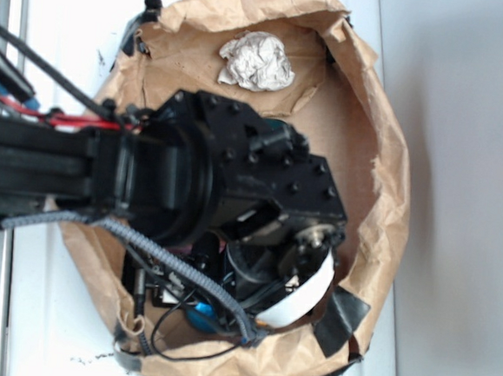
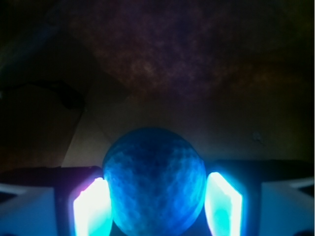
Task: Grab the blue ball.
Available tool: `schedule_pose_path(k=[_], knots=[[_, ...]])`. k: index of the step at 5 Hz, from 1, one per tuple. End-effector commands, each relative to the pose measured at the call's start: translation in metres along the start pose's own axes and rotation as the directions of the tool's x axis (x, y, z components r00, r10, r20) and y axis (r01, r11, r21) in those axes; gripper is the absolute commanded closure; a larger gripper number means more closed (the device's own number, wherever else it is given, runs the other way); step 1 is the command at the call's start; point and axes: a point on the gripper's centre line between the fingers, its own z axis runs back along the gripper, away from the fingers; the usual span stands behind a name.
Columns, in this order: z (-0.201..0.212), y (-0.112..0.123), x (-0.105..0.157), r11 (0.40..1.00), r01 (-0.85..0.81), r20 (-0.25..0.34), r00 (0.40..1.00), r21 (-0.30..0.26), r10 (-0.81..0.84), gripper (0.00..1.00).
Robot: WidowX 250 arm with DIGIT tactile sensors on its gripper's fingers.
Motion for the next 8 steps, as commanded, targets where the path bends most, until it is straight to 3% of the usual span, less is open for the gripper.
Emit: schedule_pose_path(k=[1, 2, 3, 4, 5, 6, 7, 8], knots=[[0.024, 0.006, 0.007, 0.989, -0.001, -0.004, 1.0, 0.147, 0.002, 1.0], [0.032, 0.005, 0.01, 0.972, -0.057, -0.026, 0.998, 0.227, 0.065, 1.0], [0.05, 0.009, 0.01, 0.895, -0.259, -0.03, 0.957, 0.362, 0.289, 1.0], [0.072, 0.01, 0.009, 0.778, -0.469, 0.021, 0.861, 0.417, 0.508, 1.0], [0.09, 0.006, 0.009, 0.627, -0.684, 0.101, 0.701, 0.372, 0.706, 1.0], [0.097, 0.002, 0.007, 0.565, -0.754, 0.127, 0.631, 0.335, 0.766, 1.0], [0.111, -0.005, 0.005, 0.483, -0.802, 0.174, 0.563, 0.353, 0.808, 1.0], [0.107, -0.006, 0.007, 0.513, -0.798, 0.156, 0.577, 0.315, 0.802, 0.0]])
